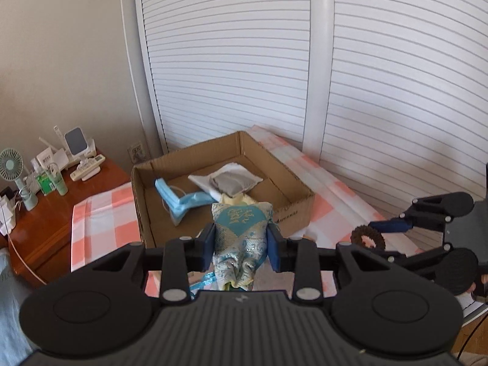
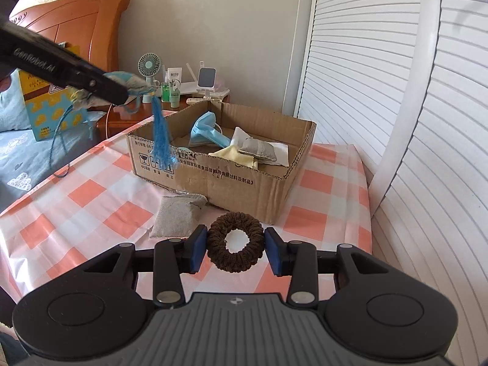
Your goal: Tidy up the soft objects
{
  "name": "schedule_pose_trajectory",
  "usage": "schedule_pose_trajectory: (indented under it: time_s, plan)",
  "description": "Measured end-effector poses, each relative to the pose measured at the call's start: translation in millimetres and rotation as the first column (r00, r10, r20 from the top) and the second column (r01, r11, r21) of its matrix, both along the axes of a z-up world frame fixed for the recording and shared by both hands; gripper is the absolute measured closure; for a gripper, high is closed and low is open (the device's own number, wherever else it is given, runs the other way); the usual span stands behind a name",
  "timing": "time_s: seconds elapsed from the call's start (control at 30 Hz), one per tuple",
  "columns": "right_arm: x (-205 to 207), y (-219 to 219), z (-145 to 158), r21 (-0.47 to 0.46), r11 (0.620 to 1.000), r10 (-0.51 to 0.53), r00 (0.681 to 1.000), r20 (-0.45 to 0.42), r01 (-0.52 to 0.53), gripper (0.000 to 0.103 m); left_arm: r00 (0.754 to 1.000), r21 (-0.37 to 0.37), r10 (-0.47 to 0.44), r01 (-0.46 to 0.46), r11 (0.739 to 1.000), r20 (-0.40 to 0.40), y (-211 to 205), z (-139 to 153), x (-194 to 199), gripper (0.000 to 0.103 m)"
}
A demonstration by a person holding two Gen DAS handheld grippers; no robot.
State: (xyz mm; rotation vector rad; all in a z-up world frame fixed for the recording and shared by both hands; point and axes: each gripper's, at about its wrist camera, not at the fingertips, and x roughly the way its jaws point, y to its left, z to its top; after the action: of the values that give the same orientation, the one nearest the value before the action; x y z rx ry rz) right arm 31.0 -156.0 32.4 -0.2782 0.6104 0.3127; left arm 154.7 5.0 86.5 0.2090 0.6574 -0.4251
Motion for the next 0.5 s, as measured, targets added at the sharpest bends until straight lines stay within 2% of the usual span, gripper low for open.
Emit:
schedule_pose_trajectory:
  time_s: [0.1, 0.3, 0.5]
  plan:
    - [-1, -1, 4, 0.000, 1.000, -0.004, 1.000, 0.010, 0.004, 0.057, 1.000, 0.001, -0.002, 0.002, 1.000, 0.010, -10, 8, 23, 0.070]
    - [0, -3, 11, 0.014, 1.000, -0.014, 1.000, 0.028, 0.014, 0.057, 0.999, 0.044, 0.049, -0.050, 0.998, 0.018, -24, 13, 85, 0.070]
    - [3, -1, 17, 0.008, 1.000, -0.018, 0.999, 0.034, 0.018, 0.057, 0.993, 0.034, 0.116, -0.115, 0.993, -0.014, -25, 8, 142, 0.070]
